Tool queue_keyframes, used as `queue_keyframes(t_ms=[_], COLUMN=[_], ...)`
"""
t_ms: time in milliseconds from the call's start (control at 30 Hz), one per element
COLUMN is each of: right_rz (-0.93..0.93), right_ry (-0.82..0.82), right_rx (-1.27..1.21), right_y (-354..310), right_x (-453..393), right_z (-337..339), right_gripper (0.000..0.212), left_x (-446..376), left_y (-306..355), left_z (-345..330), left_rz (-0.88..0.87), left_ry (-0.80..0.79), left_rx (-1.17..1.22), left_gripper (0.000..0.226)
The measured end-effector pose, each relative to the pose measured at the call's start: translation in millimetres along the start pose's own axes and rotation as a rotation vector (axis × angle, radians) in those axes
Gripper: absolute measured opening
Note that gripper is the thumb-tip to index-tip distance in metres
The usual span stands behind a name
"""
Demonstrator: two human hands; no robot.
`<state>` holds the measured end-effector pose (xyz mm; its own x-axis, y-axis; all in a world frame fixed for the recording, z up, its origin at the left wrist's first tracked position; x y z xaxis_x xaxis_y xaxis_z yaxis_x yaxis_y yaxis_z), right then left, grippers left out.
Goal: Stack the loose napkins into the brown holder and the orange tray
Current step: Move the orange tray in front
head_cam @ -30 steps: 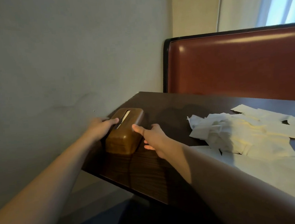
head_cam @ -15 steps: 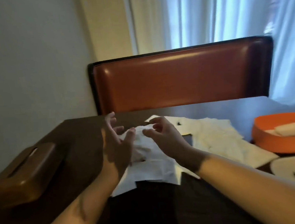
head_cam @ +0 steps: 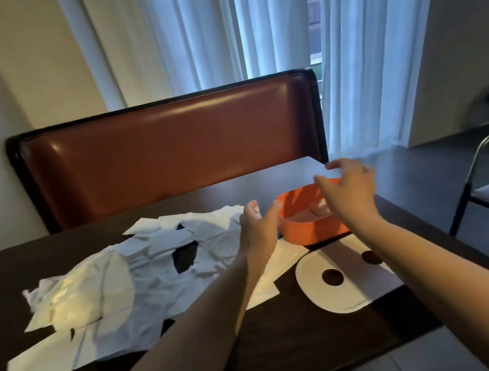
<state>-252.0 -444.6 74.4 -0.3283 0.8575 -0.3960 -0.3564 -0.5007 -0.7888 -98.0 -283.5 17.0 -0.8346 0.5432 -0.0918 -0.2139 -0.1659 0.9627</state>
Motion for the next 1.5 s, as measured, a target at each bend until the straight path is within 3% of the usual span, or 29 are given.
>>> queue_keyframes(t_ms=[67, 133, 200, 300, 467, 567, 700, 867, 933, 1100, 1200, 1300, 1367, 1500], right_rz=[-0.116, -0.285, -0.415, -0.398, -0.266, -0.155, -0.05, -0.016, -0.063, -0.093, -0.128, -0.103, -0.049, -0.05], right_ry=[0.027, -0.019, -0.091, -0.149, -0.047, -0.082, -0.305, -0.724, -0.844, -1.01, -1.046, -1.101, -1.144, -1.144], right_rx=[0.063, -0.11, -0.32, -0.336, -0.425, -0.45, -0.527, -0.626, -0.661, -0.598, -0.613, -0.511, -0.437, -0.33], right_y=[39, 74, 97, 102, 43, -13, -76, -166, -193, -256, -286, -306, -319, -321], right_x=[-13, -17, -13, -10, -2, 14, 58, 136, 162, 226, 248, 261, 268, 265], right_z=[15, 15, 5, -4, 10, 7, -38, -149, -196, -302, -352, -395, -416, -446], right_gripper=[0.052, 0.066, 0.067, 0.055, 0.053, 0.048, 0.037, 0.023, 0.017, 0.028, 0.05, 0.073, 0.073, 0.073], left_x=[0, 2, 7, 16, 31, 44, 71, 105, 110, 115, 97, 68, 55, 33], left_y=[-9, -19, -20, -8, 24, 34, 23, -8, -24, -49, -45, -42, -36, -46], left_z=[-21, -35, -45, -52, -22, 34, 140, 293, 339, 457, 498, 532, 546, 562], left_rz=[0.07, 0.115, 0.109, 0.026, -0.144, -0.215, -0.288, -0.242, -0.165, -0.062, -0.051, -0.079, -0.061, 0.026], left_ry=[0.009, 0.005, -0.018, -0.07, -0.029, 0.055, 0.125, 0.305, 0.301, 0.429, 0.432, 0.474, 0.517, 0.541], left_rx=[0.043, 0.091, 0.104, 0.045, -0.104, -0.066, -0.073, -0.131, -0.117, -0.245, -0.186, -0.276, -0.416, -0.414], left_gripper=[0.072, 0.069, 0.059, 0.074, 0.098, 0.103, 0.108, 0.069, 0.057, 0.081, 0.098, 0.087, 0.077, 0.063])
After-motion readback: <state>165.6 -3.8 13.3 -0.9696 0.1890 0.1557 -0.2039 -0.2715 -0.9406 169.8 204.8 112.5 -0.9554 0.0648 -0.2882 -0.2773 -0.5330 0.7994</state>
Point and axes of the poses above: each hand's wrist, its own x-axis away from the middle knuckle, its own z-axis out of the back of the hand, y = z × x, the point moved 10 cm from there along -x, towards the middle knuckle, and after that the axes turned 1 degree about x, right-handed, at the moved point
